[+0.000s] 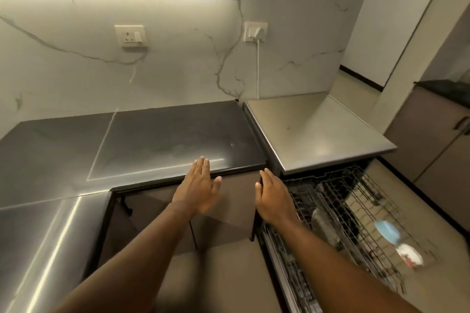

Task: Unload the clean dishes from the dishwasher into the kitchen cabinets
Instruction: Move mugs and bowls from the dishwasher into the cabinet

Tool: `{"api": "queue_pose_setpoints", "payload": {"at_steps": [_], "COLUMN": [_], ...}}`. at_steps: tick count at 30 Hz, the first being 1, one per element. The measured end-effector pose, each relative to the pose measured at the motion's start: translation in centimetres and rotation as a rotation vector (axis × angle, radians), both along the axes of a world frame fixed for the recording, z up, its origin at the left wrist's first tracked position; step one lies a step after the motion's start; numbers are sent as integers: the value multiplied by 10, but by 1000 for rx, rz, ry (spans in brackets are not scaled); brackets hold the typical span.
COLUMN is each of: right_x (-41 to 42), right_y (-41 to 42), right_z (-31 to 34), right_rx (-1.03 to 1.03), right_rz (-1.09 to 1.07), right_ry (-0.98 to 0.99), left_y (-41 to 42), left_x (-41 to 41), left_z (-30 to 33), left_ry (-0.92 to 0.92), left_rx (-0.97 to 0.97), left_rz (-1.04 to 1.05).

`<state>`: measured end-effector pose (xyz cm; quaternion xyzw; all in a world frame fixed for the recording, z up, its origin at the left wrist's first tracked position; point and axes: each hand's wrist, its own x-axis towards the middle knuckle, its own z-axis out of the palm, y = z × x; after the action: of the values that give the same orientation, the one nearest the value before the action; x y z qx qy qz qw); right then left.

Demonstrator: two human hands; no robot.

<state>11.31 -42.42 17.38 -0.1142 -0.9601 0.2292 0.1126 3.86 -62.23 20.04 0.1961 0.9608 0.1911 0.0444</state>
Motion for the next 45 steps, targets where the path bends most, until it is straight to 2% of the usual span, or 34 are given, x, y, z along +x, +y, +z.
{"api": "queue_pose_setpoints", "payload": {"at_steps": [10, 16, 20, 26, 34, 45], "right_x": [92, 132, 154, 189, 222, 213], "right_y": [139, 195, 229, 287, 334, 374], "right_z": [-84, -108, -112, -114, -124, -161], "right_rx": [-91, -120, -73, -72, -174, -279], "right_rz": [-221, -310, -333, -490, -714, -930], "right_ry": [-224, -297, -311, -295, -272, -306], "left_y": [136, 214, 243, 299, 392, 483], "left_x": [57, 82, 92, 99, 106, 70], "left_z": [-63, -83, -91, -94, -106, -160], "left_ry": [-169, -226, -231, -236, -228, -372], "left_rx": [-99, -104, -136, -199, -260, -287], "left_rz": [-200, -285, -349, -466, -711, -896]}}
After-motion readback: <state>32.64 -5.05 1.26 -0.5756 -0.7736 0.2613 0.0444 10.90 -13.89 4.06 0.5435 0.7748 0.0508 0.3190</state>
